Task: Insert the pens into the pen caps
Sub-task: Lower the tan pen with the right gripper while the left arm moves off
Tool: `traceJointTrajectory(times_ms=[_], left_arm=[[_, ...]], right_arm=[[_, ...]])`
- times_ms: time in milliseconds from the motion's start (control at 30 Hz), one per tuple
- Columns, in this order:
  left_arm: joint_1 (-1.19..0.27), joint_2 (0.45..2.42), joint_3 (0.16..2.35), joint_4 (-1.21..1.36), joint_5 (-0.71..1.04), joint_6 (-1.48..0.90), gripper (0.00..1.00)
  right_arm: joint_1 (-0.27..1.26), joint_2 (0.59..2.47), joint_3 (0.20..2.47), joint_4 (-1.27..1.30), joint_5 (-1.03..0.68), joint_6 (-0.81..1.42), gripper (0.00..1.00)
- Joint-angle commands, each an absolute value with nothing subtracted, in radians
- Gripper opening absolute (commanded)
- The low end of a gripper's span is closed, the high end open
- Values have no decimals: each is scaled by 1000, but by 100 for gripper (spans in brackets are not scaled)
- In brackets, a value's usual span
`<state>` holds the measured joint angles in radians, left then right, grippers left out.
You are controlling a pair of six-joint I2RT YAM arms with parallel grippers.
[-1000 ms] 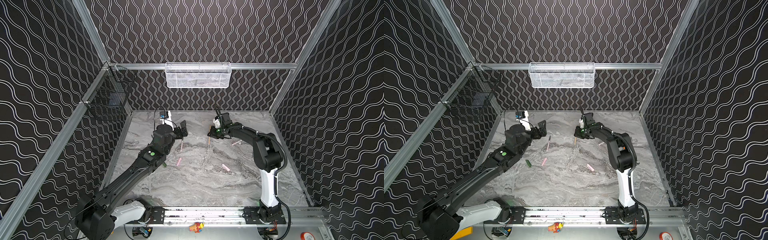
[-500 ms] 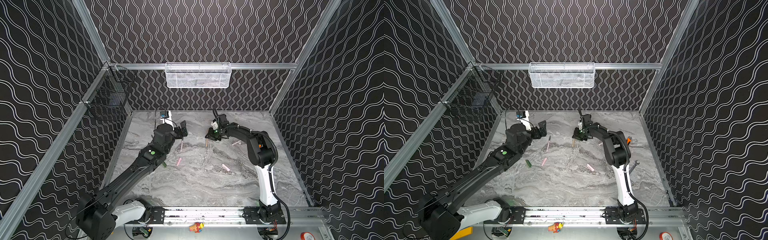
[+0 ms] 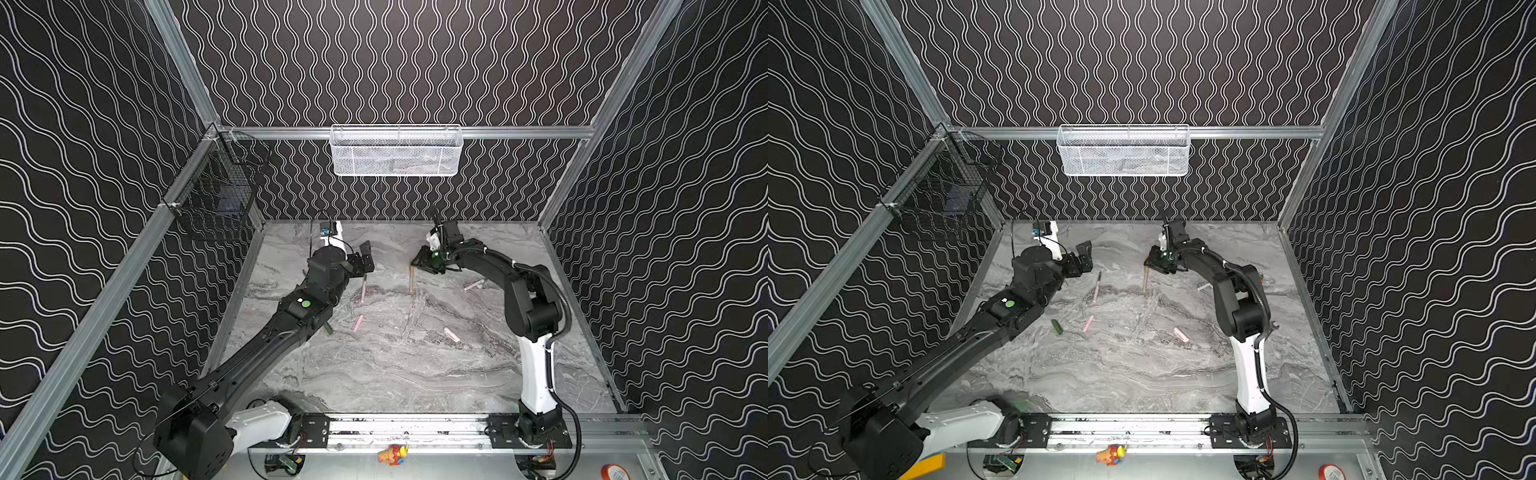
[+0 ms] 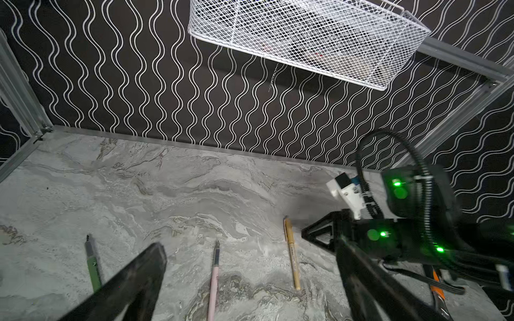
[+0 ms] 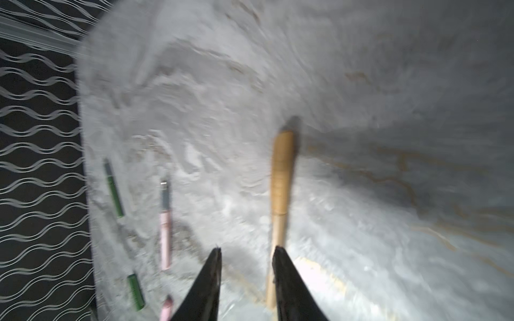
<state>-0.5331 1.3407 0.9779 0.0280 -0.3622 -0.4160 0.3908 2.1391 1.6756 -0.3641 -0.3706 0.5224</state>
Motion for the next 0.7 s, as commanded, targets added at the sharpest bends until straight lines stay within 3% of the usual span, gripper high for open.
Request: traceJointTrajectory(times_ms=[0, 167, 333, 667], left_arm=[[-507, 1357, 998, 1, -376, -448, 97], [-419, 1468, 1063, -166, -432, -539, 95], [-225, 1661, 1156, -380, -313, -629, 87], [-69, 1881, 1315, -535, -204, -519, 86]], right_arm=[[394, 2043, 1627, -395, -338, 491, 36], [403, 1785, 1371, -332, -279, 474, 36], [414, 1566, 1139, -291, -187, 512, 37], [423, 1405, 929, -319, -79, 463, 41]])
